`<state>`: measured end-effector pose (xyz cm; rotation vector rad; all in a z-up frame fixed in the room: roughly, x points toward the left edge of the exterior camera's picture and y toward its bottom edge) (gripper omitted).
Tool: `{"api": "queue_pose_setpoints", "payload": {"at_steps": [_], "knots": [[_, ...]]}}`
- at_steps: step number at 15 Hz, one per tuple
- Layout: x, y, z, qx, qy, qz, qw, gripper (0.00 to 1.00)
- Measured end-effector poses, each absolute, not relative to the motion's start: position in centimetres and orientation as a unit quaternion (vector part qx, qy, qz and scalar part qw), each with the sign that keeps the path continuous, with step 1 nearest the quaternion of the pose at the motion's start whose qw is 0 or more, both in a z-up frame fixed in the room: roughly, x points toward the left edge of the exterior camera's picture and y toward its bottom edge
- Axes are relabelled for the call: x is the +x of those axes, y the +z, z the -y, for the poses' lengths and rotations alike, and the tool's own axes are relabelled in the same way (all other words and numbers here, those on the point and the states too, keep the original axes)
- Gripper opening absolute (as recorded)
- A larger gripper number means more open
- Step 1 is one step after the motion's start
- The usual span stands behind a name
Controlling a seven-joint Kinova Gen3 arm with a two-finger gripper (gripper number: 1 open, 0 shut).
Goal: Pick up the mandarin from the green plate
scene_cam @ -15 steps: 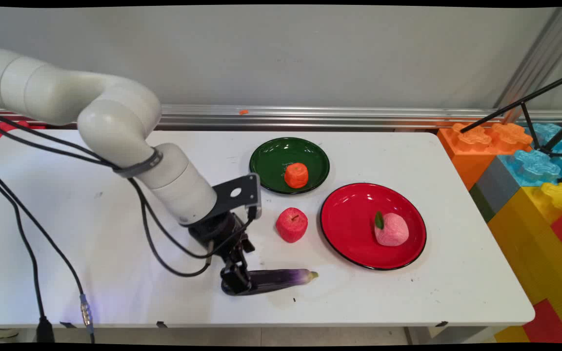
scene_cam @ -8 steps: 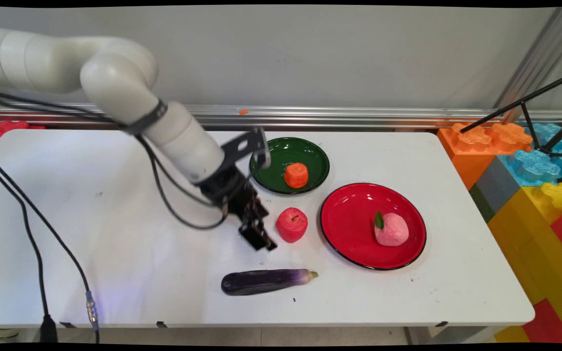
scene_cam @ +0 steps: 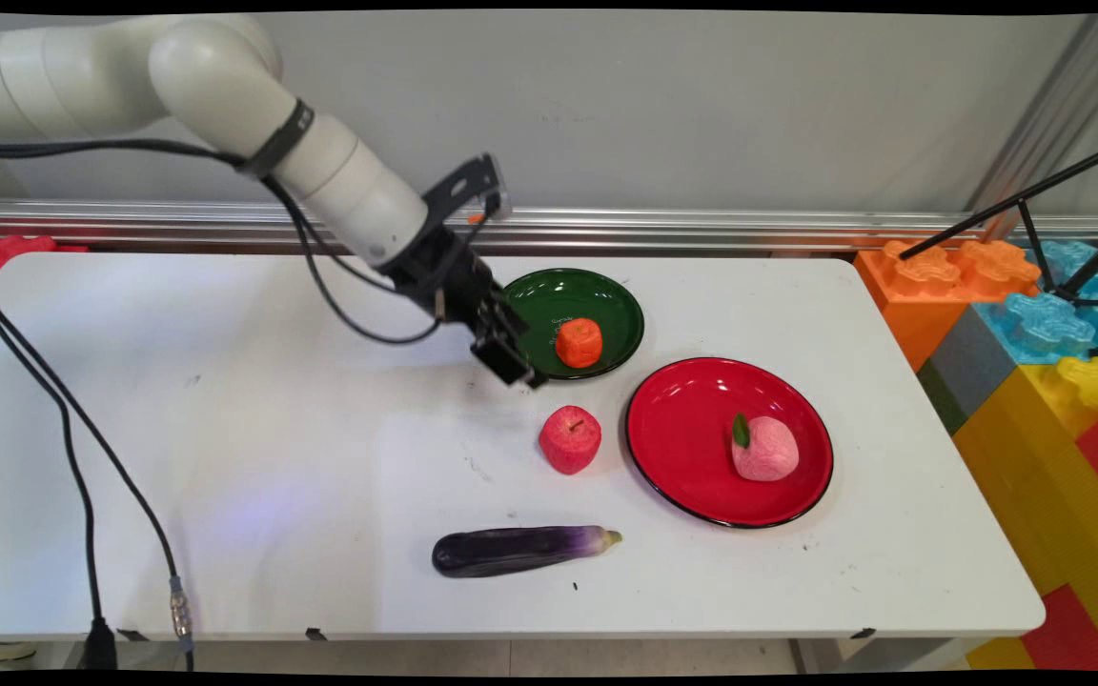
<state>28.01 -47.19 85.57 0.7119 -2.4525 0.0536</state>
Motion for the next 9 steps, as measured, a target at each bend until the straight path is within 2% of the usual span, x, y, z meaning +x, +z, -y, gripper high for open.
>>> {"api": "queue_pose_setpoints", "payload": {"at_steps": [5, 9], "knots": [[29.9, 85.3, 51.2, 0.278, 0.050, 0.910, 0.305, 1.00], [30.4, 83.8, 53.7, 0.290, 0.065, 0.902, 0.314, 1.00]]}}
